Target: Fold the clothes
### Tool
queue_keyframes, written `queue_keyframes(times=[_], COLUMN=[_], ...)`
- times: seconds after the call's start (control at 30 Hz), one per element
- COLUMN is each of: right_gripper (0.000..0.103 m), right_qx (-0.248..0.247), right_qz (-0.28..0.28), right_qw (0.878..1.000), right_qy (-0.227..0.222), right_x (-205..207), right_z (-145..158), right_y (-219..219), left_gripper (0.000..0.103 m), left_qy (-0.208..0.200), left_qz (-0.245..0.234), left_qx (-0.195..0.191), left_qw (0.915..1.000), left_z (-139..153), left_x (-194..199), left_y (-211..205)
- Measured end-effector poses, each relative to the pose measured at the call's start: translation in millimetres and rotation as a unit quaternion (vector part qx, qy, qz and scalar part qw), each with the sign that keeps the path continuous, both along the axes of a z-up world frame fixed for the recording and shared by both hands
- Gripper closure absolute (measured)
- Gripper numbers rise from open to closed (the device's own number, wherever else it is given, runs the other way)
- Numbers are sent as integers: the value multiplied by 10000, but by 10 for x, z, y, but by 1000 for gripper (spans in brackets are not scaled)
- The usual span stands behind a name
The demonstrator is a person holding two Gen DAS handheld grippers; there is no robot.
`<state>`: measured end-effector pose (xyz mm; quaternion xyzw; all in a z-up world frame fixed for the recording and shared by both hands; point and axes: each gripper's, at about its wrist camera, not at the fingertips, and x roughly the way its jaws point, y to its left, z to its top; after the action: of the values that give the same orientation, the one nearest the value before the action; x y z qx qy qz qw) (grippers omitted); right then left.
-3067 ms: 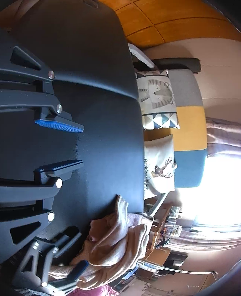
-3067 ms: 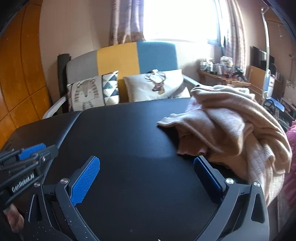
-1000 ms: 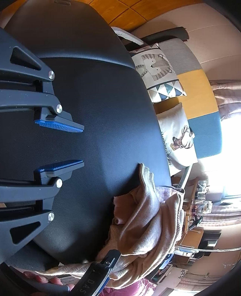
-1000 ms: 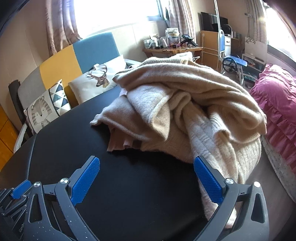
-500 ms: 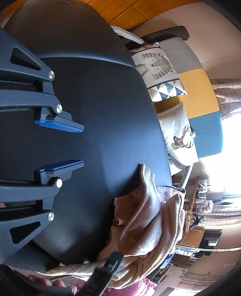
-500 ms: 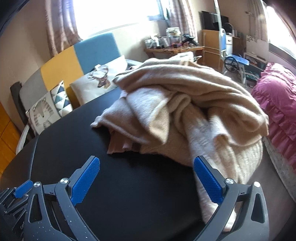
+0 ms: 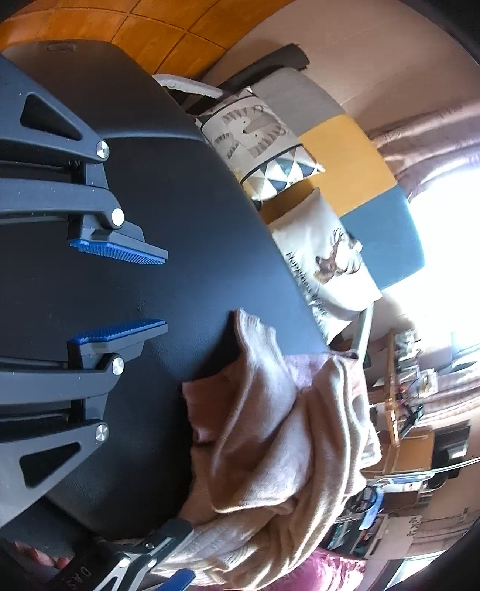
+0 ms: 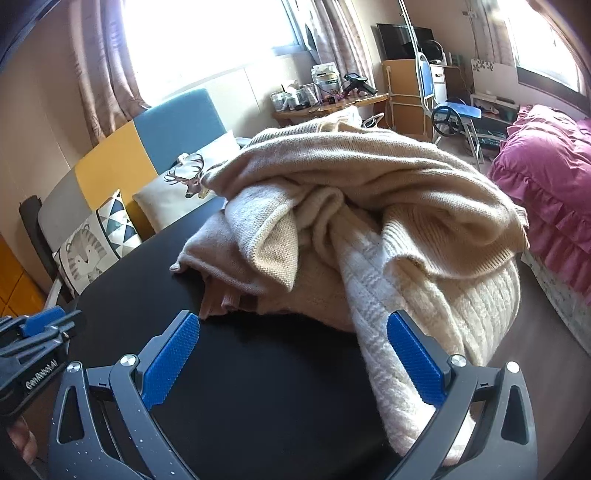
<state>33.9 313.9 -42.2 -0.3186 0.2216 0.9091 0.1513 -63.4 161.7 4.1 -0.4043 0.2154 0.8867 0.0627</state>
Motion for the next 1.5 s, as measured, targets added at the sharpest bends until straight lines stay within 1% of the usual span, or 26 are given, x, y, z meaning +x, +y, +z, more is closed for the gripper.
queue_keyframes(times=[0.1, 0.2, 0.3, 0.4, 0.57, 0.67, 0.73, 0.8, 0.83, 0.9, 0.93, 1.03, 1.2, 1.27, 1.3, 1.4, 1.43, 1.47, 1.5], right_gripper=[0, 0, 0, 0, 0, 0, 0, 0, 0, 0, 0, 0, 0, 0, 0, 0, 0, 0, 0], right_qx=[-170, -362, -357, -287, -434, -432, -419, -405, -398, -385, -378, -367, -376, -342, -335, -353, -367, -351, -329], right_qz=[-22, 63, 97, 81, 102, 125, 118, 112, 108, 101, 98, 49, -100, -138, -160, -197, -204, -193, -189], right_qw=[9998, 9990, 9987, 9990, 9986, 9988, 9988, 9989, 9990, 9990, 9991, 9991, 9988, 9989, 9988, 9986, 9984, 9985, 9985], right_qy=[115, 251, 345, 319, 268, 214, 205, 197, 194, 186, 183, 189, 290, 305, 313, 353, 370, 375, 383], right_x=[21, 55, 87, 80, 83, 81, 87, 93, 96, 102, 105, 119, 142, 119, 105, 84, 81, 84, 95], right_z=[-49, -113, -135, -147, -231, -276, -274, -272, -271, -268, -267, -257, -215, -201, -195, -178, -173, -169, -171], right_y=[63, 131, 149, 162, 220, 215, 237, 261, 273, 297, 309, 364, 503, 542, 562, 618, 636, 633, 629], left_gripper=[72, 72, 72, 72, 72, 72, 72, 72, 72, 72, 72, 72, 72, 72, 70, 69, 69, 69, 69], left_qy=[-62, -99, -109, -130, -151, -250, -353, -543, -710, -1113, -1342, -1835, -1891, -1949, -1978, -2145, -2241, -2309, -2366], left_qz=[-53, -109, -154, -188, -220, -251, -348, -491, -533, -532, -480, -502, -722, -854, -943, -1176, -1208, -1223, -1236], left_qx=[-136, -180, -250, -314, -374, -309, -172, 115, 324, 758, 969, 1521, 2145, 2350, 2493, 2554, 2660, 2951, 3273], left_qw=[9999, 9997, 9995, 9992, 9989, 9989, 9986, 9973, 9955, 9895, 9850, 9699, 9555, 9484, 9433, 9354, 9297, 9190, 9064], left_z=[-54, -92, -117, -145, -180, -201, -201, -199, -200, -215, -231, -283, -247, -246, -249, -317, -339, -329, -313], left_x=[-9, -8, -20, -34, -55, -102, -162, -261, -330, -497, -595, -808, -1020, -1064, -1079, -1125, -1121, -1099, -1073], left_y=[113, 201, 281, 364, 461, 514, 576, 644, 673, 733, 764, 866, 1021, 1101, 1135, 1260, 1266, 1216, 1157])
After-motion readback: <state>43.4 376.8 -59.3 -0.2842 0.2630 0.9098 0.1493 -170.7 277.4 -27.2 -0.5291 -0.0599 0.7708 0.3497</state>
